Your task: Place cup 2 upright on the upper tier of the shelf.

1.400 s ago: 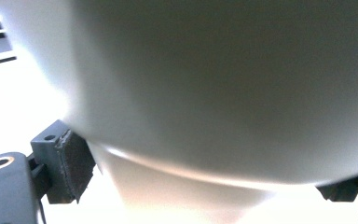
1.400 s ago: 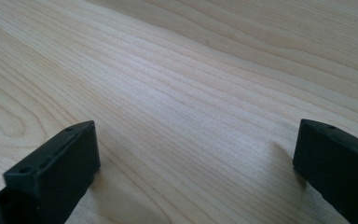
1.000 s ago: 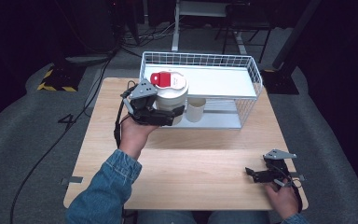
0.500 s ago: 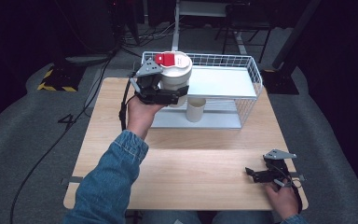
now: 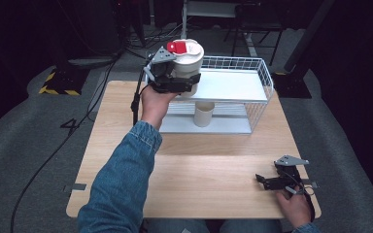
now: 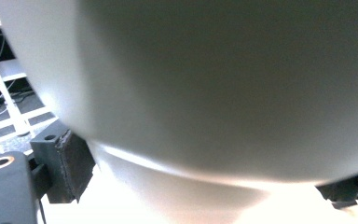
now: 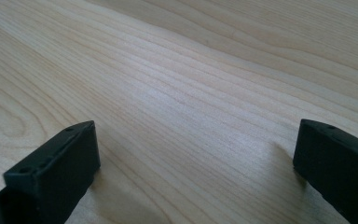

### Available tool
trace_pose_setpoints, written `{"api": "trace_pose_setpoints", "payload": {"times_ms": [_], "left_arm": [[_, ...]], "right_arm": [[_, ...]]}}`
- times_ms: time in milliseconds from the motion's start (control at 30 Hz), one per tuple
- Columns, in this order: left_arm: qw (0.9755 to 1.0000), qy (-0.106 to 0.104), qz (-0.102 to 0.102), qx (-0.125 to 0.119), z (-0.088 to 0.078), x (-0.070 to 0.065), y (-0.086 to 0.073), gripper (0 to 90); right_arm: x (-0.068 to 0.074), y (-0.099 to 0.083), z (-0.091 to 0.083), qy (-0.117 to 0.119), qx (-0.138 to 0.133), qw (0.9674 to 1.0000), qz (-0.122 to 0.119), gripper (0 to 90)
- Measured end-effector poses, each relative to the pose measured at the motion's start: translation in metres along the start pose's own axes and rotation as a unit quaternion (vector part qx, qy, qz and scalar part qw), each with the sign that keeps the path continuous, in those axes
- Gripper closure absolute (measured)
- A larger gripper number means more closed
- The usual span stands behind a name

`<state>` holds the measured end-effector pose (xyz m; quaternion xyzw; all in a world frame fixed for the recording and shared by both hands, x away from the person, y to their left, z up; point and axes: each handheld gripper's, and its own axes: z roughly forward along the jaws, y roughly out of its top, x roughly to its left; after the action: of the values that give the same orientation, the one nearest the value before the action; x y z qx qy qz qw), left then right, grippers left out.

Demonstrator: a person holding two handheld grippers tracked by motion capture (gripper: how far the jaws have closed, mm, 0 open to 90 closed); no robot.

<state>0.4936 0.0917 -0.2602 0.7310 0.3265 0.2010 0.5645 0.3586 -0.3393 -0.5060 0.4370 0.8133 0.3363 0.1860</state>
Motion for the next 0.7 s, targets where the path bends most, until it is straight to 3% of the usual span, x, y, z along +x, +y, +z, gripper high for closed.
{"api": "trace_pose_setpoints", "payload": {"times_ms": [233, 700], "left_arm": [[0.9998, 0.018, 0.000, 0.004, 0.020, 0.006, 0.006, 11.0], [0.9990, 0.039, -0.016, 0.010, 0.054, 0.014, 0.001, 11.0]], "right_arm": [[0.000, 0.000, 0.000, 0.000, -0.001, 1.0000, 0.001, 0.6], [0.000, 0.000, 0.000, 0.000, -0.001, 1.0000, 0.001, 0.6]]}}
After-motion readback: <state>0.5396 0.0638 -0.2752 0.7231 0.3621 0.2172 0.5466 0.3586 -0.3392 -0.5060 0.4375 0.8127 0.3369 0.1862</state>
